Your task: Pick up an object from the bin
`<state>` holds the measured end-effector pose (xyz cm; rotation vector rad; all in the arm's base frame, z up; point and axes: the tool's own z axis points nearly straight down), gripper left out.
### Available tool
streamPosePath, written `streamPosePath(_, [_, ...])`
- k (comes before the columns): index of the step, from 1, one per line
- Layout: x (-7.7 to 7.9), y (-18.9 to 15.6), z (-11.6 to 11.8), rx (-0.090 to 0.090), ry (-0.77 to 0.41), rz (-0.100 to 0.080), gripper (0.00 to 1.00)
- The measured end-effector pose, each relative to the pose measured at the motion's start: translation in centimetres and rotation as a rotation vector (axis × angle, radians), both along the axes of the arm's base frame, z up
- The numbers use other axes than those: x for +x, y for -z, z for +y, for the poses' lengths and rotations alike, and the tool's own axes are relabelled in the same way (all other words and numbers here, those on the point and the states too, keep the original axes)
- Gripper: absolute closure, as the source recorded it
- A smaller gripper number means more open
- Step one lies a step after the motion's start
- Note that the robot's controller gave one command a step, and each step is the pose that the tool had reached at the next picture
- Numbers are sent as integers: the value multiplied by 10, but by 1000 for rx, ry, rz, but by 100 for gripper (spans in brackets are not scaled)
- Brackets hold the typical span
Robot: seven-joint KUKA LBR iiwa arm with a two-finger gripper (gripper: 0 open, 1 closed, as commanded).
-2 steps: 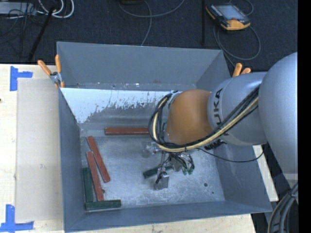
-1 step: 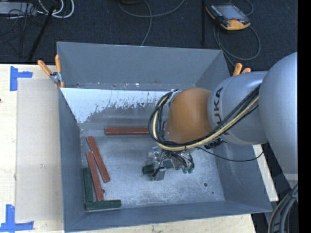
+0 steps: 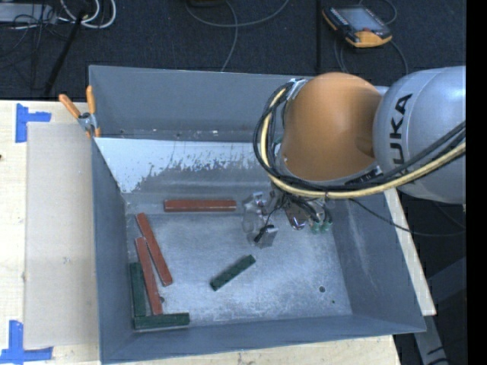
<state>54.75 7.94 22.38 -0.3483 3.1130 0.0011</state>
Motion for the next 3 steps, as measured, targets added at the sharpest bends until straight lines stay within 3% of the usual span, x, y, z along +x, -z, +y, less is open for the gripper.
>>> streamPosePath(1, [-2,5,-1,-1,2,8,0])
streamPosePath(2, [-14,120,-34,-2,-139,18,0])
streamPosePath(3, [-9,156,8,-1,-228,12,0])
